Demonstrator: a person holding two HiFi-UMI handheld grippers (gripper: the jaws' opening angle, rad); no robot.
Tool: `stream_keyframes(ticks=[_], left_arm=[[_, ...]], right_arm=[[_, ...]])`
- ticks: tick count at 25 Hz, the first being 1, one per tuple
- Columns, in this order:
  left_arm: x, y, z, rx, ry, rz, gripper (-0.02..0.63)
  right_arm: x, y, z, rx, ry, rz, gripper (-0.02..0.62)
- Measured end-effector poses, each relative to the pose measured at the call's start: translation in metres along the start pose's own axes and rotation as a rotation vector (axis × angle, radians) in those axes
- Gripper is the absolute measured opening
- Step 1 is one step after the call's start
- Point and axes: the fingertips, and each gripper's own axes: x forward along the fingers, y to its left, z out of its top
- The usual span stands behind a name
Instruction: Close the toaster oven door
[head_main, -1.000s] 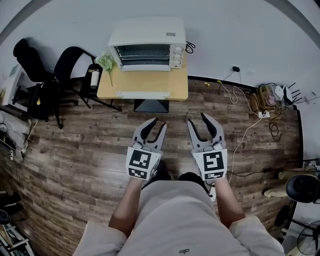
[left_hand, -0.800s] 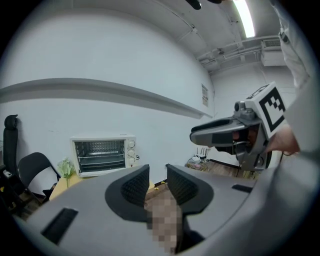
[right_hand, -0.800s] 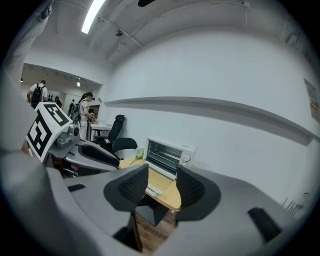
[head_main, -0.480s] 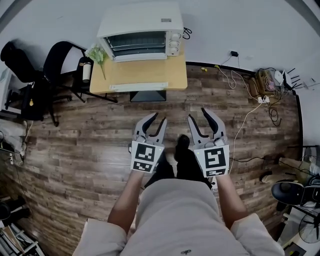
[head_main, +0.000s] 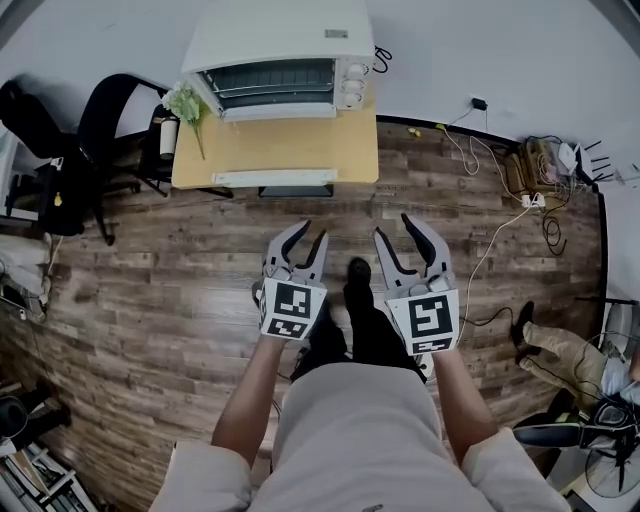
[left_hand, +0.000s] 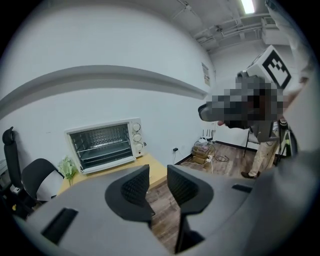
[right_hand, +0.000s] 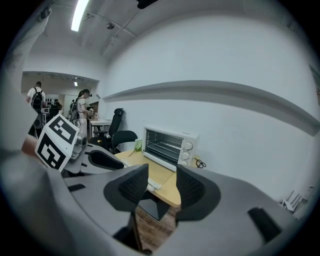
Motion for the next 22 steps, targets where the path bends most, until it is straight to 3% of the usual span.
stream_keyframes(ticks=[22], left_arm=[[0.099, 0.038, -0.068, -0.039, 0.108, 0.108, 0.089]], right_arm=[[0.110, -0.017, -0.037, -0.056, 0.060, 0.170, 0.160]])
